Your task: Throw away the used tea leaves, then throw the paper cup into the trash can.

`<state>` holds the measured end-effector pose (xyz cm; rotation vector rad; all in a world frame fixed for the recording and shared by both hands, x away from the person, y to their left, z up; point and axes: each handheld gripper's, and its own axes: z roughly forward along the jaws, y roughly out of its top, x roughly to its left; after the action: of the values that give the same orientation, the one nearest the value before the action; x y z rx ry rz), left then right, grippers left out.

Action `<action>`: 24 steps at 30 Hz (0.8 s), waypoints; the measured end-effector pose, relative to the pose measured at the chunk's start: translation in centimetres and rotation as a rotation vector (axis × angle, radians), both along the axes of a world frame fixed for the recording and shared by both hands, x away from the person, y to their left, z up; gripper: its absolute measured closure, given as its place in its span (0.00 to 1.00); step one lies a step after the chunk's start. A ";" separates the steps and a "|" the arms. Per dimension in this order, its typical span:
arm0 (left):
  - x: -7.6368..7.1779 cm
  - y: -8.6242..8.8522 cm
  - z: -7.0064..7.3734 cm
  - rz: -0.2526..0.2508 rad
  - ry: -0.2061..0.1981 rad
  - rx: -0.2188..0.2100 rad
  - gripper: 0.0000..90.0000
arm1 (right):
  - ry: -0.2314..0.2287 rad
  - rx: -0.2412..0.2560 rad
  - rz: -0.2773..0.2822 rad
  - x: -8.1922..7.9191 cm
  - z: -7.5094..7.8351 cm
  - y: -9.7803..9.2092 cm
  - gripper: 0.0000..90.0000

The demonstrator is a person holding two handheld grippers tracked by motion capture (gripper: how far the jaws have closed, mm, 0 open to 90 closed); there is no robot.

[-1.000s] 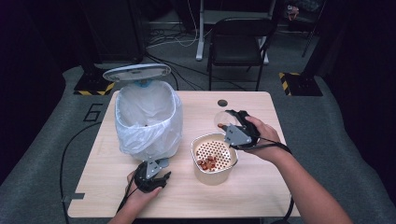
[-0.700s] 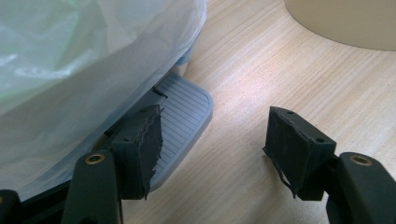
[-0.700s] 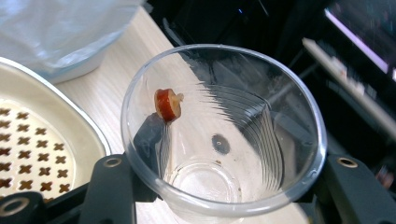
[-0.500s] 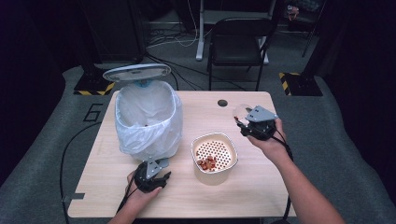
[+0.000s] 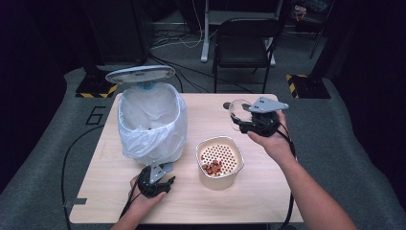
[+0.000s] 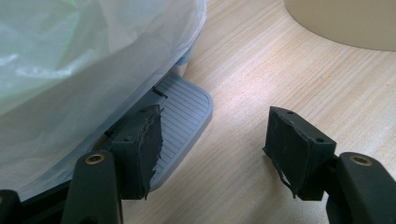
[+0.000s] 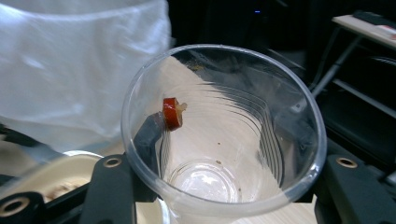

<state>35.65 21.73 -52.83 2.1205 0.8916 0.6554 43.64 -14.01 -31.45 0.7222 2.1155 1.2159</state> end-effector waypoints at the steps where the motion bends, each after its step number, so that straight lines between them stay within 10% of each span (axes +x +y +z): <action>1: 0.0 0.0 0.0 -0.001 -0.001 0.003 0.40 | 0.012 0.004 0.015 -0.1 0.4 0.6 0.48; 24: 0.0 -0.1 -0.1 0.004 0.003 -0.016 0.40 | 0.091 0.026 0.168 2.1 5.6 10.1 0.48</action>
<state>35.63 21.66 -52.89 2.1063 0.9005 0.6451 45.79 -3.96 -25.83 0.6325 2.2775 1.3234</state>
